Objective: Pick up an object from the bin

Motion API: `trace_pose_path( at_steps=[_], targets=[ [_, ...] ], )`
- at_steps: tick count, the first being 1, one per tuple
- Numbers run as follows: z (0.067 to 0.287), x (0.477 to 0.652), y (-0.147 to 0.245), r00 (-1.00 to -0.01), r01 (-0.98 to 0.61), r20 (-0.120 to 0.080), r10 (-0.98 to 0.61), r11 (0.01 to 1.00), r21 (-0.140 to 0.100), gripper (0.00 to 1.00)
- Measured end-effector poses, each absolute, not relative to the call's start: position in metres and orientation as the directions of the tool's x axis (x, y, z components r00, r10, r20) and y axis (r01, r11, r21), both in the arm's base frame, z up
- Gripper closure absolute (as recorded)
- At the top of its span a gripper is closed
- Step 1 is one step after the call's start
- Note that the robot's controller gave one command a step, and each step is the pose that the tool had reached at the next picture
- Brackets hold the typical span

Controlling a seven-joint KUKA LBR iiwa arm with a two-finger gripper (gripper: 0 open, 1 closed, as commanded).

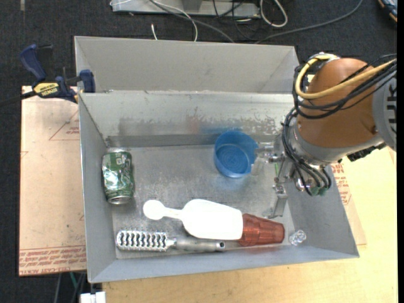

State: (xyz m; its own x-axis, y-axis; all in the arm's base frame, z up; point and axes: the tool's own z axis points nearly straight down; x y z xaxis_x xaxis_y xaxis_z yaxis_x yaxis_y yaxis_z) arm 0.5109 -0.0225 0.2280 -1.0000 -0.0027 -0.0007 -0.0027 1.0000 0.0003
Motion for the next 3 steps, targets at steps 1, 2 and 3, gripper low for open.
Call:
trace_pose_path(
  at_steps=[1,2,3],
  targets=[
    [0.228,0.511,-0.023,-1.000,-0.003,-0.001,-0.003,1.000,0.000,0.00],
    [0.154,0.534,-0.068,-0.999,0.042,-0.001,0.042,0.999,0.001,0.00],
    [0.230,0.547,-0.068,-0.999,0.046,-0.010,0.046,0.999,0.002,0.00]
  ],
)
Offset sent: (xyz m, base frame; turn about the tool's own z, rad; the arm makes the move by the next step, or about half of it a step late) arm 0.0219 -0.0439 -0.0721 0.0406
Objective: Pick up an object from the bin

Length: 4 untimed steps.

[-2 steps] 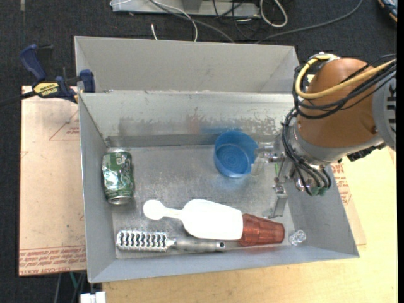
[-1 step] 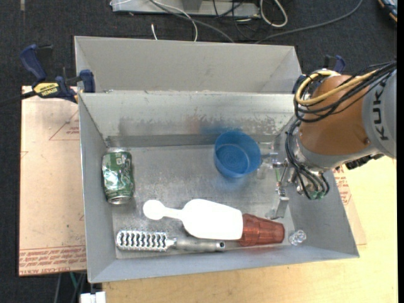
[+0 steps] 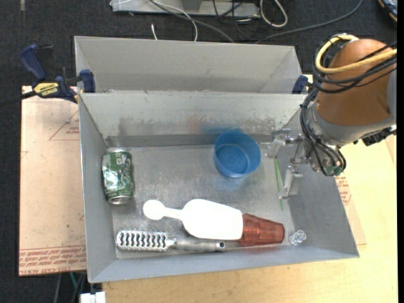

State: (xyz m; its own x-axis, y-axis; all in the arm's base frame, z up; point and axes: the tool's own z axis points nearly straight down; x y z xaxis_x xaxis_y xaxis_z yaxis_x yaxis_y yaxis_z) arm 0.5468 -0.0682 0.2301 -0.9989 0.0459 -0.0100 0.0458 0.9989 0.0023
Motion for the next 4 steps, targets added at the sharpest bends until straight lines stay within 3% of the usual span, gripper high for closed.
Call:
trace_pose_path(
  at_steps=[1,2,3,4],
  targets=[
    [0.212,0.605,-0.041,-0.999,0.050,-0.013,0.050,0.999,0.002,0.00],
    [0.209,0.620,-0.024,-1.000,-0.007,-0.008,-0.007,1.000,0.001,0.00],
    [0.162,0.650,-0.011,-0.999,-0.037,-0.012,-0.037,0.999,0.002,0.00],
    [0.079,0.626,-0.003,-1.000,0.019,-0.020,0.020,1.000,0.003,1.00]
  ],
)
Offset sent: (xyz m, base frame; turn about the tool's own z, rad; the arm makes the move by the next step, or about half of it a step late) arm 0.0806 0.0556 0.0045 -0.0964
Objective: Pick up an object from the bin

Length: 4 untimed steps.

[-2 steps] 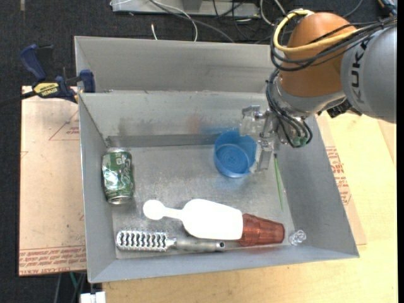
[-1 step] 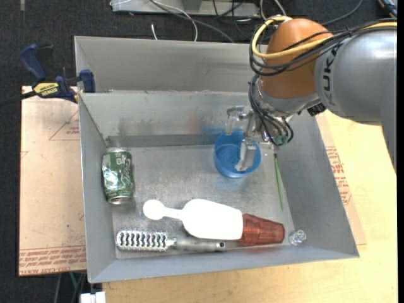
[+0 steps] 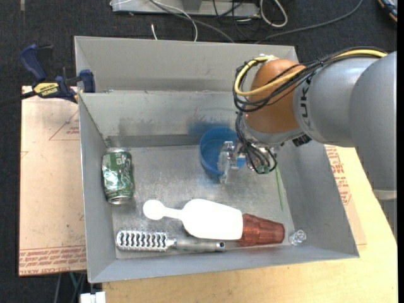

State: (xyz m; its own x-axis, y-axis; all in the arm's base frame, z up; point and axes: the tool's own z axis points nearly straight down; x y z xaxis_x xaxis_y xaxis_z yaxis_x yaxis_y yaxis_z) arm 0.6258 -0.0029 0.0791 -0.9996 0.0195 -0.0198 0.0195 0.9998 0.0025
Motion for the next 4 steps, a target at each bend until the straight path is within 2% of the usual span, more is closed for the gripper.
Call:
trace_pose_path(
  at_steps=[1,2,3,4],
  targets=[
    [0.079,0.626,-0.003,-1.000,0.019,-0.020,0.020,1.000,0.003,1.00],
    [0.090,0.620,-0.002,-1.000,0.014,-0.016,0.014,1.000,0.003,1.00],
    [0.091,0.615,0.002,-0.994,-0.106,-0.024,-0.106,0.994,0.000,1.00],
    [0.088,0.614,-0.004,-0.989,-0.144,-0.019,-0.144,0.990,0.002,1.00]
  ],
)
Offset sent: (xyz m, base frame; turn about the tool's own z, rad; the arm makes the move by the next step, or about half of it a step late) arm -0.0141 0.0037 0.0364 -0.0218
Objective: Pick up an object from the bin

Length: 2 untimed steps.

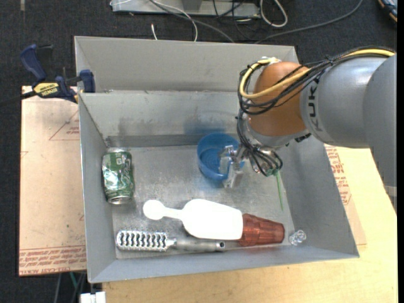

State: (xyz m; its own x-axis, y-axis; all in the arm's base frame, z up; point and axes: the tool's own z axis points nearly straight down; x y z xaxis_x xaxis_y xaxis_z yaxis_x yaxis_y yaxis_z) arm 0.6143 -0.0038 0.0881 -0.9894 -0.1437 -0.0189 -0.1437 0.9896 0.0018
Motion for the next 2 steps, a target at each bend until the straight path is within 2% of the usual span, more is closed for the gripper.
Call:
trace_pose_path(
  at_steps=[1,2],
  targets=[
    [0.105,0.589,0.001,-1.000,-0.015,-0.019,-0.015,1.000,0.004,1.00],
    [0.178,0.600,0.020,-0.997,-0.068,-0.019,-0.068,0.998,0.003,1.00]
  ],
)
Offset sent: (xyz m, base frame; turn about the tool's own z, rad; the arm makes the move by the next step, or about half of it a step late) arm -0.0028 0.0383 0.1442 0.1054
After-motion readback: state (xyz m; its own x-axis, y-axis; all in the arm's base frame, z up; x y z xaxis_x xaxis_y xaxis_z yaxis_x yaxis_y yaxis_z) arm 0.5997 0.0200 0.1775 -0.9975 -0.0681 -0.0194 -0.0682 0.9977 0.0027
